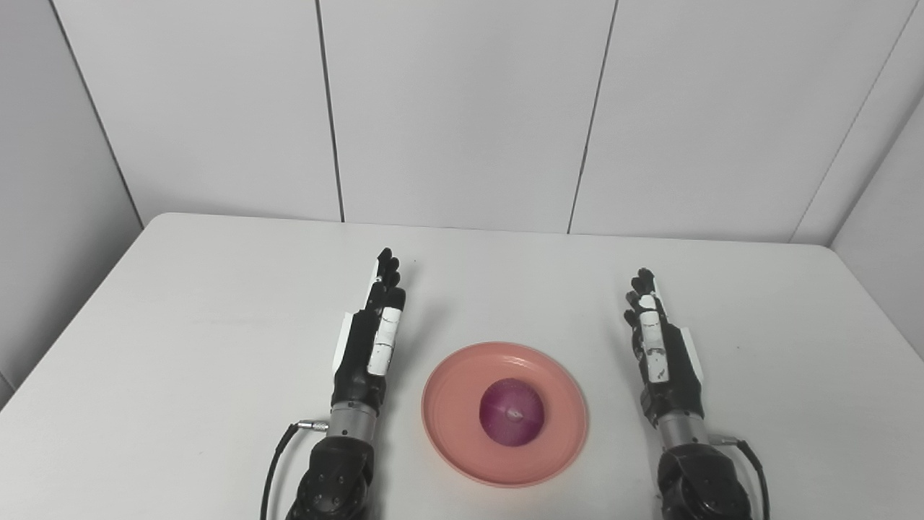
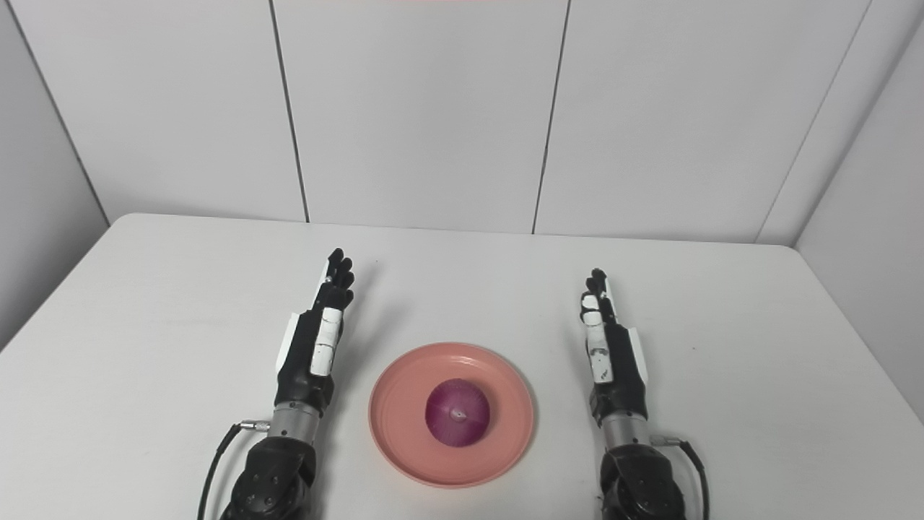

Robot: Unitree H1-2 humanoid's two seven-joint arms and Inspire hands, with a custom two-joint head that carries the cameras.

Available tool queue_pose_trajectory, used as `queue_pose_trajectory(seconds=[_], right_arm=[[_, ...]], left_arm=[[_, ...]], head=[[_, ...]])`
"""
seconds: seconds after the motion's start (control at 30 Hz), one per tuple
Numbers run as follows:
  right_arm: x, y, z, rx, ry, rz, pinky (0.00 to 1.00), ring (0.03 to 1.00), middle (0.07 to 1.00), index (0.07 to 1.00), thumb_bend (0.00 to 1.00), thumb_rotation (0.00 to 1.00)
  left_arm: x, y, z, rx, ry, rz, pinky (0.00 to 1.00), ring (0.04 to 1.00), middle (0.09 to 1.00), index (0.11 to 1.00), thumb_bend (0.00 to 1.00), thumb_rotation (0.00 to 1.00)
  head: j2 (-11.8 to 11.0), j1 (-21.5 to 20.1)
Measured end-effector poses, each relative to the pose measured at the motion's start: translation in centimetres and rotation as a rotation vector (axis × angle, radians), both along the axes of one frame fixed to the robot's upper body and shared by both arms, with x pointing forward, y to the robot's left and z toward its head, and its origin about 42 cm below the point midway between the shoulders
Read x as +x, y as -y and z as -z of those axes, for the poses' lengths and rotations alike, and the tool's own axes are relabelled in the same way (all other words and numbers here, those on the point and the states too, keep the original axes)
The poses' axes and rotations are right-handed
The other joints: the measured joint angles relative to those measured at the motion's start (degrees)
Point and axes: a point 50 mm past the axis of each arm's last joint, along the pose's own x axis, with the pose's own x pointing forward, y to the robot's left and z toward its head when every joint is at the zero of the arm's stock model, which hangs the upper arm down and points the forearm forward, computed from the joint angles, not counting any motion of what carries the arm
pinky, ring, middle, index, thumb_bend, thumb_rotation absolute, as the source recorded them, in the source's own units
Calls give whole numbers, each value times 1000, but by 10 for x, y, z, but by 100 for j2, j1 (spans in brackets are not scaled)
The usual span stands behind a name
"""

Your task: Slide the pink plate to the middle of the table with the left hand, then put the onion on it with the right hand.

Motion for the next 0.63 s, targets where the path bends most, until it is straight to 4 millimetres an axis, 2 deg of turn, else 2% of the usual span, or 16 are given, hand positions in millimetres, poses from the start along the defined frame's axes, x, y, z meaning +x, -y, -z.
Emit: queue_pose_trajectory(seconds=[0.2, 0.4, 0.53, 0.63], right_arm=[[-5, -2, 4, 25, -56, -23, 1000, 1000, 1000, 1000, 850, 1000], [-6, -6, 4, 4, -60, -34, 1000, 1000, 1000, 1000, 864, 1000], [-6, -7, 6, 1, -65, -32, 1000, 1000, 1000, 1000, 861, 1000], [-5, -7, 5, 1, -67, -29, 1000, 1000, 1000, 1000, 867, 1000]], left_arm=[[-7, -3, 5, -28, -117, 0, 1000, 1000, 1000, 1000, 755, 1000], [-8, -6, 5, -80, -172, -7, 1000, 1000, 1000, 1000, 799, 1000], [-5, -10, 1, -149, -203, -21, 1000, 1000, 1000, 1000, 790, 1000], [5, -10, -5, -216, -240, -40, 1000, 1000, 1000, 1000, 779, 1000]], head=[[26, -17], [44, -26], [44, -35], [44, -35]])
